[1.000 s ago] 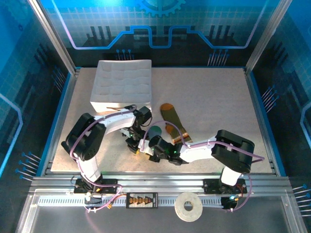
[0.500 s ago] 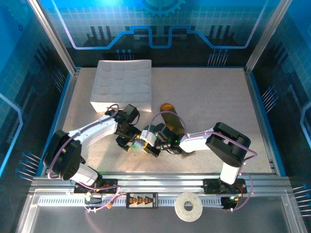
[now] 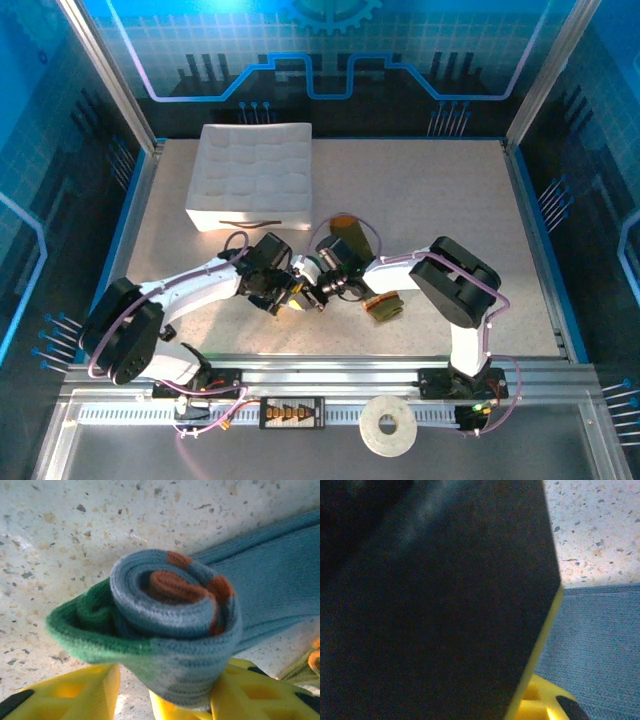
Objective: Roll the socks
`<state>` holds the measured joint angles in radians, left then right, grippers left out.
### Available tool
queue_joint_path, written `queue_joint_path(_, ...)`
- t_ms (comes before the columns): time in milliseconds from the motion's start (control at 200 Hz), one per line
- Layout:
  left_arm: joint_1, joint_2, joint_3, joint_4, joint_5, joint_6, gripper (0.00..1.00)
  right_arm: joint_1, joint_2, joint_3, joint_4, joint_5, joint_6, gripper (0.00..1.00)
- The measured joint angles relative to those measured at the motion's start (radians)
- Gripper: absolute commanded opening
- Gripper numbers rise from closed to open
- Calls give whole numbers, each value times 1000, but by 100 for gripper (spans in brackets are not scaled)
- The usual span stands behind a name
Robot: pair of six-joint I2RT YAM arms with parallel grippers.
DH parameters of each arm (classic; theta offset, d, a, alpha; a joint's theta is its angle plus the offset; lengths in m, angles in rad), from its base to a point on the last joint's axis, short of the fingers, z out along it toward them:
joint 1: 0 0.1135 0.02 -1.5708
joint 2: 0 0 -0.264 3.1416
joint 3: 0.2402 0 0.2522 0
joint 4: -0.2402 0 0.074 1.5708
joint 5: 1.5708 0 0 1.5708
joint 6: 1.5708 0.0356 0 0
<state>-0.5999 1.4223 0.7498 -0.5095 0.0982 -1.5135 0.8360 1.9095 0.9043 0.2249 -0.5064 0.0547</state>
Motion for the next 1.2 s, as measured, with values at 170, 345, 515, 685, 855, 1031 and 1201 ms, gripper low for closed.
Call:
queue_joint_path(170, -3, 10, 2, 7, -1, -23, 43, -3, 2, -2, 0, -6, 10, 0)
queue_joint_path(345, -5, 54, 47, -27, -8, -35, 13, -6, -3, -17, 12, -4, 27, 2)
queue_joint_path(515, -17, 170, 171, -133, 34, 7, 3, -19, -74, -90, 27, 39, 116, 23)
queue_joint_path(685, -26, 238, 229, -201, 77, 24, 0, 17, -196, -188, 24, 225, 50, 51)
queue_joint_path(855, -15, 328, 330, -313, 100, 27, 1, 133, -336, -297, 30, 456, -130, 56)
queue_joint_path(1031, -6, 375, 386, -372, 110, 39, 1, 244, -376, -298, 59, 620, -260, 58)
queue_joint_path(1201, 7, 404, 407, -401, 129, 55, 0, 293, -356, -290, 76, 735, -323, 55)
